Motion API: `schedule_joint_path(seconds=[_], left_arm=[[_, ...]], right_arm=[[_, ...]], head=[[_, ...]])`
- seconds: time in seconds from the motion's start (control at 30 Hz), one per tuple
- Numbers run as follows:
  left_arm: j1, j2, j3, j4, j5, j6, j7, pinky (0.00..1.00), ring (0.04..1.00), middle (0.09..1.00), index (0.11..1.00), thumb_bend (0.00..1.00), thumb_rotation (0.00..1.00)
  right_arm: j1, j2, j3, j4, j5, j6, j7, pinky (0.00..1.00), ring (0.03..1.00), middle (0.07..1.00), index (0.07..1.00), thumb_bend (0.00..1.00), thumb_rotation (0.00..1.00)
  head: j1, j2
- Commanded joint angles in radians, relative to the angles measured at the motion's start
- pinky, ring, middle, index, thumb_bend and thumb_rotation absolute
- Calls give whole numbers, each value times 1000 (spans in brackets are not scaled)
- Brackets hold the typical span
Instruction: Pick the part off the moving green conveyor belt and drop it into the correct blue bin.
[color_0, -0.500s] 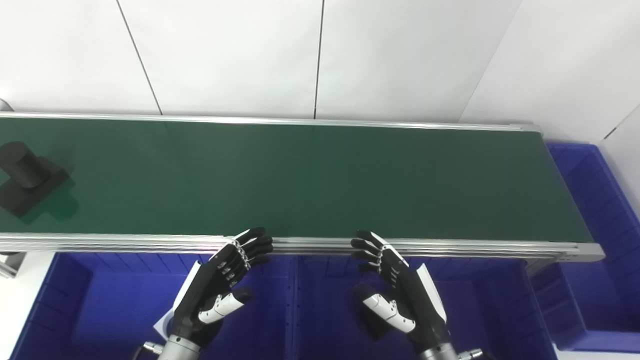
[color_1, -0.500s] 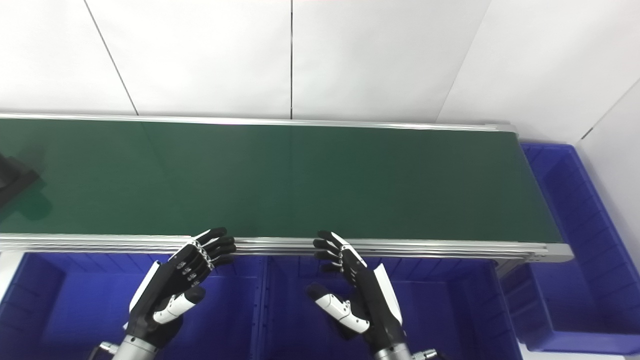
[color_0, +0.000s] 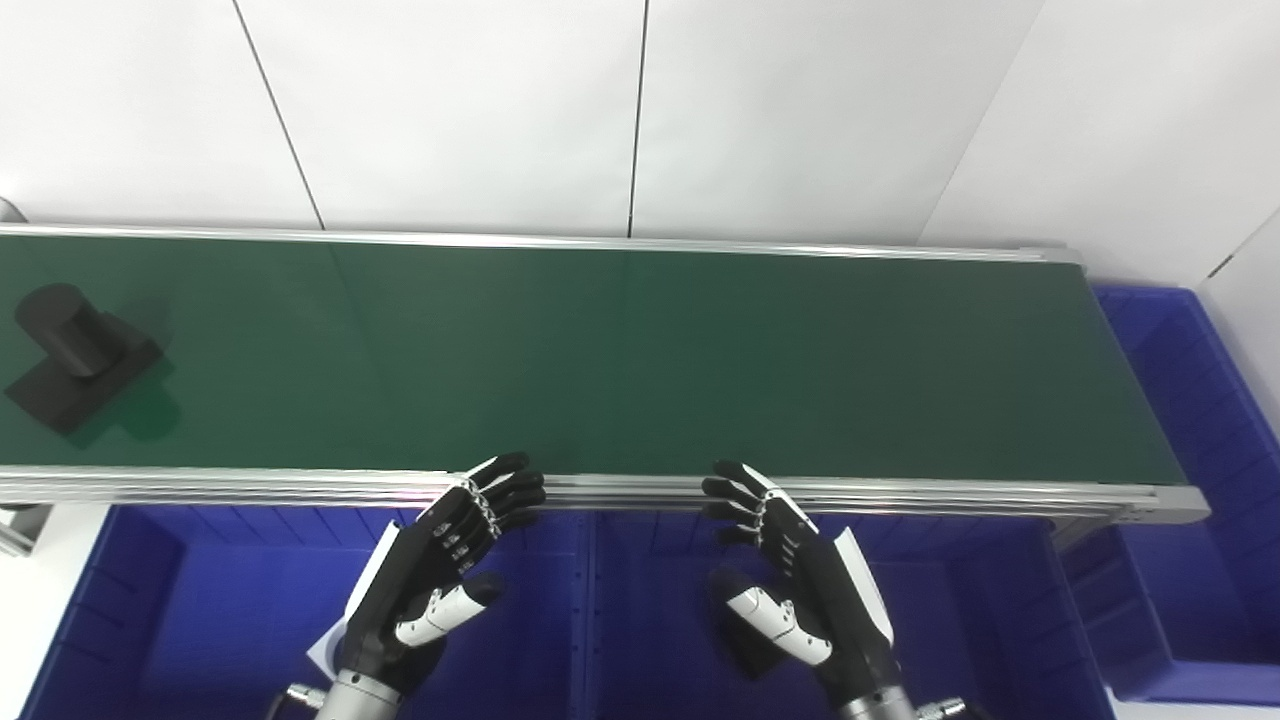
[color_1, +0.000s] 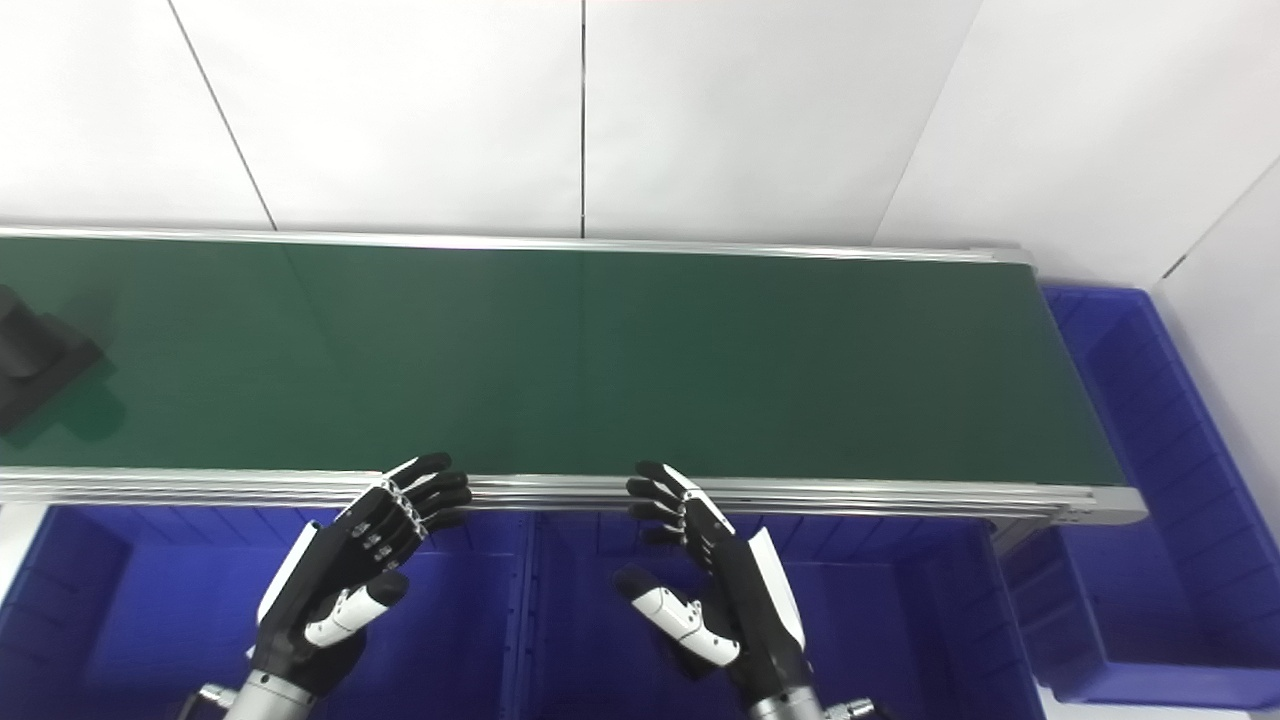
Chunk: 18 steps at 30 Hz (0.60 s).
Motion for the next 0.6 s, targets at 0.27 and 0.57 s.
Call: schedule_joint_path(seconds=[0.27, 0.57], left_arm=[[-9, 2, -7, -27, -13, -16, -7, 783, 792, 798, 821, 947, 515], [-13, 0, -12, -8, -17, -32, -14, 788, 795, 802, 824, 943, 509]], right_arm=[[-7, 4, -1, -19, 10, -28, 0, 697, 777, 821, 864, 635, 661], [-7, 0, -4, -15, 11, -30, -1, 696, 775, 818, 865, 633, 664]], head=[[1, 2], [49, -15]])
